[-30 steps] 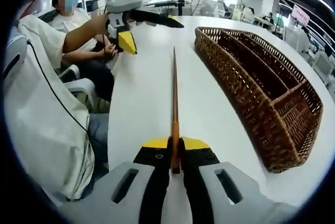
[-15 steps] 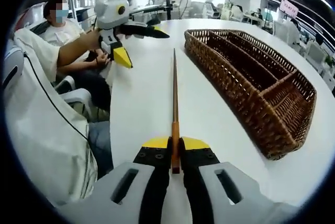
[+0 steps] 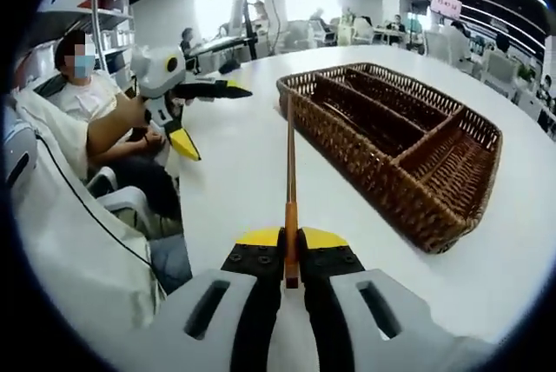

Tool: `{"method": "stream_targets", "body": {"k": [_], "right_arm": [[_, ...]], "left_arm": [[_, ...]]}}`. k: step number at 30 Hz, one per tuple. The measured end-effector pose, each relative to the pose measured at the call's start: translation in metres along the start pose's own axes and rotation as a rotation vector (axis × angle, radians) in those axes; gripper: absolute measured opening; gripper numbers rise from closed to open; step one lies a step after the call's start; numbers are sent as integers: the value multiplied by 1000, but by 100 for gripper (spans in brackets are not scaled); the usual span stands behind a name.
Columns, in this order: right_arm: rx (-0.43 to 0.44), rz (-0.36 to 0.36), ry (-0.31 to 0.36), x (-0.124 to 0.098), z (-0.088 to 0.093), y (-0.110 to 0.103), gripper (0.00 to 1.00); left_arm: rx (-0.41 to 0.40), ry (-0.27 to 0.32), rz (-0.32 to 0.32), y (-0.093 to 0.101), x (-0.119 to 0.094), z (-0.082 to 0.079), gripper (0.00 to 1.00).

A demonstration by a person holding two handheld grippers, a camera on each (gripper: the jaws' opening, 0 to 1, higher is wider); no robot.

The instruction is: Arrange the knives, forks, and spoons in their matching storage slots by inserting each utensil handle-first until every utensil is classified and aligned in the correct compartment

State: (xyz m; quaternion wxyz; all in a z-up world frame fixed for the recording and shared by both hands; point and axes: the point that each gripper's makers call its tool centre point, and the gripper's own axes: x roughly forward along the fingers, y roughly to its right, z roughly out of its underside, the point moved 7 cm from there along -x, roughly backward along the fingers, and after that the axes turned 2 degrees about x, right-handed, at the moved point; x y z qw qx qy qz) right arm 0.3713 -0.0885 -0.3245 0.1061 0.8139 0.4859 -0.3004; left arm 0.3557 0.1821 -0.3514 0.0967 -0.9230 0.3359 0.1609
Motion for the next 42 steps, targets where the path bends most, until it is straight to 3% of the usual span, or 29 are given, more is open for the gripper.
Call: {"method": "stream_targets", "body": {"k": [7,11,12,19,23,29,34,35,36,42], "right_arm": [[121,70,109,-15,-17,9,6],[184,145,171,-24,-28,19,6],[197,194,192,-27,-31,25,6],[269,243,240,-30,-37,41,6],[352,245,286,-29,-41,52,6],[382,256,250,-16,-39,64,6],[495,347,248,-7,-37,78,6],[519,350,245,-5,-37,79,6],[550,354,248,2,-47,100,6],[635,384,224,8,-41,113,6]], "left_arm": [[4,-1,5,1,-3,1,100],[2,1,6,2,-3,2,100],[3,0,8,3,-3,2,100],[6,-10,19,8,-3,5,100],[6,-3,19,8,-6,2,100],[3,16,9,5,-9,-2,100],[12,10,11,6,-11,-1,100],[12,9,12,6,-12,-1,100],[12,7,14,6,-13,0,100],[10,7,11,5,-18,3,100]]}}
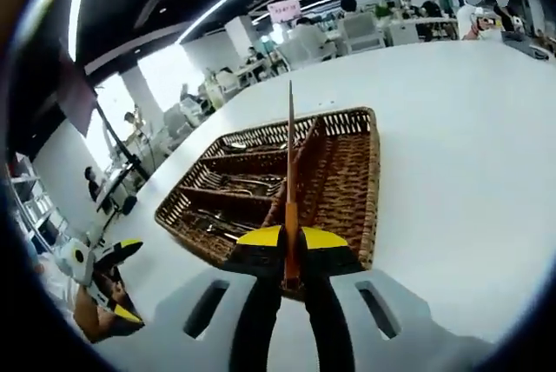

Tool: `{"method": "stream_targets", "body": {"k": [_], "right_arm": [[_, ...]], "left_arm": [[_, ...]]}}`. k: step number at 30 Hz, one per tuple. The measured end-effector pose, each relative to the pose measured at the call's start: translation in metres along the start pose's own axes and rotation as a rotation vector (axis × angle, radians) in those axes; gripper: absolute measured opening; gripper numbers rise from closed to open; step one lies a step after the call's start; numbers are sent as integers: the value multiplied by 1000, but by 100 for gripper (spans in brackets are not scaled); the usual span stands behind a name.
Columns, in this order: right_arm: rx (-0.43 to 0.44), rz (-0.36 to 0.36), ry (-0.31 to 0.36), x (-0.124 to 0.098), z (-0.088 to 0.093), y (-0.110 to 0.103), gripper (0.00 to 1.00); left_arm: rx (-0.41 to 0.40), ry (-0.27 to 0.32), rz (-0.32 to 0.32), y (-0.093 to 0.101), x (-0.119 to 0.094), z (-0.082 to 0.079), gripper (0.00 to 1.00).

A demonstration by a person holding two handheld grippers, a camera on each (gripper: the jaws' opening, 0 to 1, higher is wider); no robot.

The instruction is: Arrange the knives, forks, and spoons in their matching storage slots by inserting each utensil handle-first until every utensil is classified and aligned in the correct compartment

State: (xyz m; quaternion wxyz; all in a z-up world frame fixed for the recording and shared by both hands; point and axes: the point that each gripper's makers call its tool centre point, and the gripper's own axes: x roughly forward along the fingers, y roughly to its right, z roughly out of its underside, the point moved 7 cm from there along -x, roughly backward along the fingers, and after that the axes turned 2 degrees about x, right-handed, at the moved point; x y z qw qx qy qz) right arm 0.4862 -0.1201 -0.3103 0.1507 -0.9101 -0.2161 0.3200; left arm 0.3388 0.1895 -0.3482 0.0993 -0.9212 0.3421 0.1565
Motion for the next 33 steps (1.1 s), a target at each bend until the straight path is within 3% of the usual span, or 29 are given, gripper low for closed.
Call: {"method": "stream_targets", "body": {"k": [2,13,24,29,33], "right_arm": [[18,7,-13,3,0,2,6],[-25,230,-139,16,-4,13,6],[-56,335,-201,31,-12,18,6],[-85,382,-253,37,-2,17,6],[-103,372,-313,43,10,16,6]], "left_arm": [[-2,-1,0,0,-1,1,100],[11,-14,13,4,-2,6,100],[26,-29,17,4,-5,10,100],[31,-37,17,3,-7,13,100],[30,-40,10,1,-9,16,100]]}}
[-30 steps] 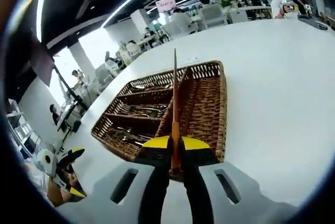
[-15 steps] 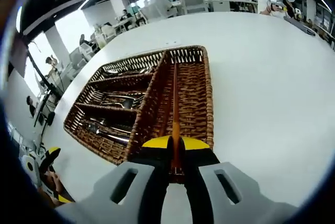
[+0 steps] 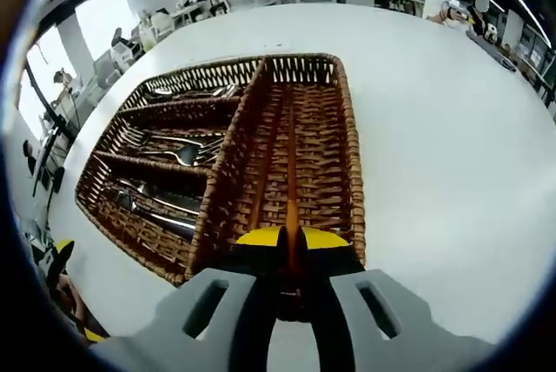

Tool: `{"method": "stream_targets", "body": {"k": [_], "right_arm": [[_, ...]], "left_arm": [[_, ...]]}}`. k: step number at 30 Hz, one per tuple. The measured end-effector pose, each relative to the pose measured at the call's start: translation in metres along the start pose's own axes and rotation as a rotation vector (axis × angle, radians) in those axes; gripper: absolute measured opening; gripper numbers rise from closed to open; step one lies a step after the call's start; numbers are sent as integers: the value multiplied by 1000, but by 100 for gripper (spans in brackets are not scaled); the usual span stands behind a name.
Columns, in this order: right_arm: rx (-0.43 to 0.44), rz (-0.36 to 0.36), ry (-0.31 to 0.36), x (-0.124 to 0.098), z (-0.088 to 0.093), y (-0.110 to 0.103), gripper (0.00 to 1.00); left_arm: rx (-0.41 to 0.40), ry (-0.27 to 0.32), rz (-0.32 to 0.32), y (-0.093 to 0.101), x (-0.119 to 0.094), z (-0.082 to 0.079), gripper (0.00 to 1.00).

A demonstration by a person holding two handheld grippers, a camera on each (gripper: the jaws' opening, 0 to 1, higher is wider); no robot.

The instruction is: Arrange the knives, forks, and spoons in their matching storage slots by inserting each utensil handle-first until every utensil is classified and aligned in the correct compartment

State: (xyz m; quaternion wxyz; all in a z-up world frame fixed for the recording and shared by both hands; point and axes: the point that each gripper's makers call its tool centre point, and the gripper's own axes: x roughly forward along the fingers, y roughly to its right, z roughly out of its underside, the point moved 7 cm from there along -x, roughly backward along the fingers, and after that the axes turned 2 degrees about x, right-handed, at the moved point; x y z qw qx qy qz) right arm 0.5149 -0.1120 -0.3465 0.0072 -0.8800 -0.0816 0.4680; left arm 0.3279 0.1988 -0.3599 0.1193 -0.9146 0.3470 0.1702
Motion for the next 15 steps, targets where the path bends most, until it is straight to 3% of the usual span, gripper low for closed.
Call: {"method": "stream_targets", "body": {"k": [2,7,15], "right_arm": [[-16,-7,18,2,2,-3,7],[-60,-26,-8,0,5,-6,7],[-69,-72,-1,-2,3,-9,13]], "left_arm": [[-3,-1,-4,-1,-1,2,100],[-5,-10,0,-1,0,4,100],[-4,-5,12,1,4,2,100]]}}
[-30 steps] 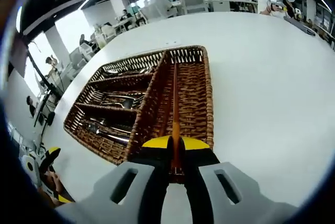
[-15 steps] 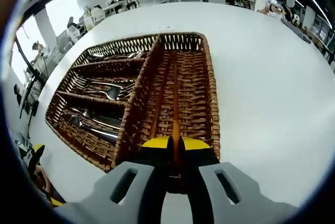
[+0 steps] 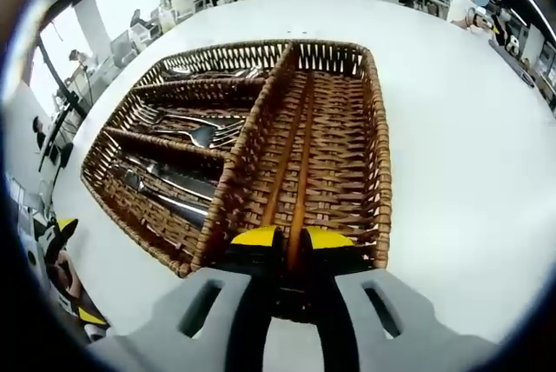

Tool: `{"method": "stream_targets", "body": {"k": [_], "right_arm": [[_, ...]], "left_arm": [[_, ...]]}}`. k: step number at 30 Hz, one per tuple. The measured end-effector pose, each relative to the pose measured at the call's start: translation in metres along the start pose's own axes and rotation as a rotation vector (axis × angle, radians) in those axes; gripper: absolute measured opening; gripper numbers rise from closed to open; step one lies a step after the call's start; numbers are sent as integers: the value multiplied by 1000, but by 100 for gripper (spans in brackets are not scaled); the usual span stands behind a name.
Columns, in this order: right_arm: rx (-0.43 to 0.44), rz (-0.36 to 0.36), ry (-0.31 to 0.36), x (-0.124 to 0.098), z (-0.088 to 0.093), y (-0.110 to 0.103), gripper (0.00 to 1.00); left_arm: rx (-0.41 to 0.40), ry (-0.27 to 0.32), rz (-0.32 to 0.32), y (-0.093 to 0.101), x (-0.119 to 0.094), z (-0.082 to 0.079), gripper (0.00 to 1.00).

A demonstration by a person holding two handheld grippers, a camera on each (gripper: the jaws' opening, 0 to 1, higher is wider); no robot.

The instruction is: Arrange the knives, forks, and spoons in their matching storage slots by inserting each utensil handle-first until every utensil is classified and aligned in the correct compartment

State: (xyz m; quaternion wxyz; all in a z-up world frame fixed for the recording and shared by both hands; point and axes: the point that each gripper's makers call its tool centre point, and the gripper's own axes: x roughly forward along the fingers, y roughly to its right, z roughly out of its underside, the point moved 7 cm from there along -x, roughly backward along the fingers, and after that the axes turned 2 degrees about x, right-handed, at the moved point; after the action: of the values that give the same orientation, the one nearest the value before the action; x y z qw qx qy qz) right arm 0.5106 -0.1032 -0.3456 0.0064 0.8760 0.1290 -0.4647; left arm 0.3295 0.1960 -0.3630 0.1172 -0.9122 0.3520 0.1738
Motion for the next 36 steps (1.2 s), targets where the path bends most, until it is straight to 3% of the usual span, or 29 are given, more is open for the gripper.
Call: {"method": "stream_targets", "body": {"k": [8,15,21,24,26,36], "right_arm": [[-18,-26,16,-3,2,-5,12],[-42,-68,77,-12,6,-10,13],[-46,-99,148,-28,8,-9,14],[-86,-115,214,-34,-4,-7,18],[-57,-131,224,-41,2,-5,20],[-179,-162,387,-61,7,-4,36]], "left_arm": [[6,-8,1,2,0,0,100],[1,-16,-2,2,-1,2,100],[4,-22,0,5,0,3,100],[9,-18,2,7,1,0,100],[5,-8,3,7,3,-3,100],[-1,2,15,13,10,-6,100]]}}
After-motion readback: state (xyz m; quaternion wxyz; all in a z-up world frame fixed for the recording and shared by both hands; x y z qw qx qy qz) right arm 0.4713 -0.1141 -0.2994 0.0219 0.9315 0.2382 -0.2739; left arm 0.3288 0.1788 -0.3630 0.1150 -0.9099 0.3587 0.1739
